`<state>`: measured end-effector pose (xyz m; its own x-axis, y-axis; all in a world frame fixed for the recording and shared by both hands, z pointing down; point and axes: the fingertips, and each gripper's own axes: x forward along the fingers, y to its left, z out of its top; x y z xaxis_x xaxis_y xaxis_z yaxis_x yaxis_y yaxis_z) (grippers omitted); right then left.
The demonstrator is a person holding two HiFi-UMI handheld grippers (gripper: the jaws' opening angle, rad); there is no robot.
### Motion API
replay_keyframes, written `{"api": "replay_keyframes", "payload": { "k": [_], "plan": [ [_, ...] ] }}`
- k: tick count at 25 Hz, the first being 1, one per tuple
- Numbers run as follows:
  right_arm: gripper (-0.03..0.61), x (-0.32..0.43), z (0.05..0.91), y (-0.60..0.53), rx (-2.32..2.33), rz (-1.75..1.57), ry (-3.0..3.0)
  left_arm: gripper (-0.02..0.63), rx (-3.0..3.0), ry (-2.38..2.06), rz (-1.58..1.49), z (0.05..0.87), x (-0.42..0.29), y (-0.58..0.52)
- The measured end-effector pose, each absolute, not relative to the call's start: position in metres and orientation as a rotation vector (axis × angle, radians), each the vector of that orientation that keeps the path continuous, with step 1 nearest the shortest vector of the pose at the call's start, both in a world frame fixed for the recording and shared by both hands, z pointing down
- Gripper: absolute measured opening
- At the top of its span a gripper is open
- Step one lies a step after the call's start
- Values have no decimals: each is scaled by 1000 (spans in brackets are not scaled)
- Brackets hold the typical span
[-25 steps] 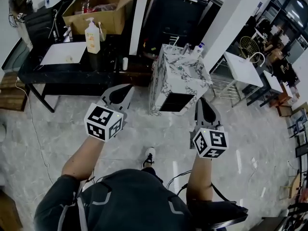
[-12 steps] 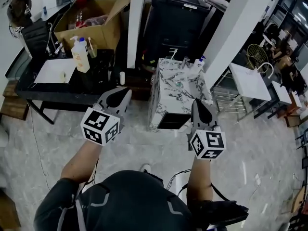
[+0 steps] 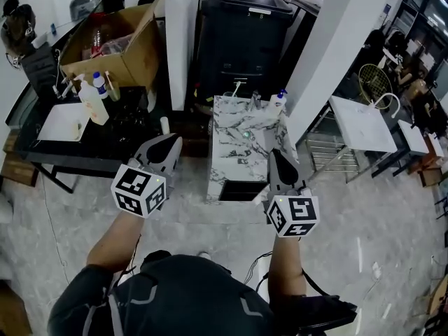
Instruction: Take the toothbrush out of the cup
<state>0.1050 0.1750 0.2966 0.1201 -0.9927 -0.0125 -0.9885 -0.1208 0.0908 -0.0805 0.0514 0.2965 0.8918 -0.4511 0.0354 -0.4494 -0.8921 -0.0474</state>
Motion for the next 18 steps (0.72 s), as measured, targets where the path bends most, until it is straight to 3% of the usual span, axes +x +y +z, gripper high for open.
{"api": "replay_keyframes", "payload": {
  "k": [18],
  "plan": [
    [29,155,289,67,2285,-201,-2064,9,-3045,588,-16,302,5,-68]
  ]
}}
